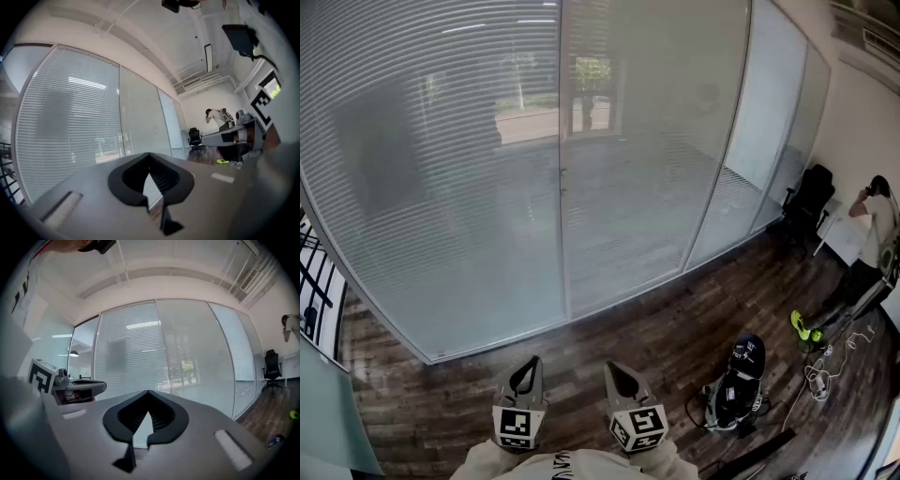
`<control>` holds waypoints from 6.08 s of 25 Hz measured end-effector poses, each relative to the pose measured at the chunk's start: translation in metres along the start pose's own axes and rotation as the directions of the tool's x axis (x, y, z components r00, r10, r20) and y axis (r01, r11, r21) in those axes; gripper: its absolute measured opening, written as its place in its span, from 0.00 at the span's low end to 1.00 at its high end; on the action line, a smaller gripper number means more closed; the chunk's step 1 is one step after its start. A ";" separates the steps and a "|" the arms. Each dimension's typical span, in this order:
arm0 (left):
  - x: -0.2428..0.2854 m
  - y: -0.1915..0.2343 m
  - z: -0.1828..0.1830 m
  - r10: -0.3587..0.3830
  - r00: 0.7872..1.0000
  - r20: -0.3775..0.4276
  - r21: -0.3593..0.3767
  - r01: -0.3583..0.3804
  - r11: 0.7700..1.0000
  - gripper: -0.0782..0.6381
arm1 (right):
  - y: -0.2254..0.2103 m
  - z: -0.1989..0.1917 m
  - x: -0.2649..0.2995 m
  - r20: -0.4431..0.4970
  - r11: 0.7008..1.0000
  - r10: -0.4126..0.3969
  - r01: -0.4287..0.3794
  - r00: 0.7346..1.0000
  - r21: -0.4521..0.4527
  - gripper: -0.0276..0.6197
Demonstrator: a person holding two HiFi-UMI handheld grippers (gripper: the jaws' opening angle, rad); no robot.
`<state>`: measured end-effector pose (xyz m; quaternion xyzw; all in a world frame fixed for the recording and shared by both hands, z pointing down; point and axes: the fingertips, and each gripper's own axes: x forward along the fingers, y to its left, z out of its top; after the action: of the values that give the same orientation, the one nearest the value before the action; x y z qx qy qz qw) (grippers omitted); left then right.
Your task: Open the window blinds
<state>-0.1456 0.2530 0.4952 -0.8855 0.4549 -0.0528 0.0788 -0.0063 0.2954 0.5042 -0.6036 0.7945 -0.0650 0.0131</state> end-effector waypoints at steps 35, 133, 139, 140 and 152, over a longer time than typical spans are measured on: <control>0.064 -0.020 -0.045 -0.012 0.996 -0.093 -0.053 0.007 0.999 0.11 | -0.057 -0.032 0.038 -0.081 0.999 0.011 -0.007 0.997 0.053 0.05; 0.456 0.201 -0.063 0.268 0.944 -0.194 -0.017 -0.277 0.961 0.11 | -0.238 0.026 0.498 -0.133 0.956 0.294 -0.290 0.946 0.053 0.05; 0.452 0.218 -0.062 0.261 0.949 -0.179 -0.016 -0.268 0.963 0.11 | -0.229 0.040 0.515 -0.120 0.968 0.249 -0.252 0.961 -0.005 0.05; 0.452 0.220 -0.061 0.258 0.950 -0.177 -0.017 -0.265 0.964 0.11 | -0.228 0.042 0.517 -0.119 0.969 0.244 -0.247 0.962 -0.014 0.05; 0.463 0.233 -0.060 0.220 0.965 -0.146 -0.031 -0.226 0.974 0.11 | -0.206 0.071 0.535 -0.121 0.919 0.248 -0.273 0.961 -0.285 0.25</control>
<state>-0.0726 -0.2629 0.5201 -0.8243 0.5572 -0.0956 0.0305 0.0529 -0.2790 0.4888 -0.4842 0.8683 0.0335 -0.1027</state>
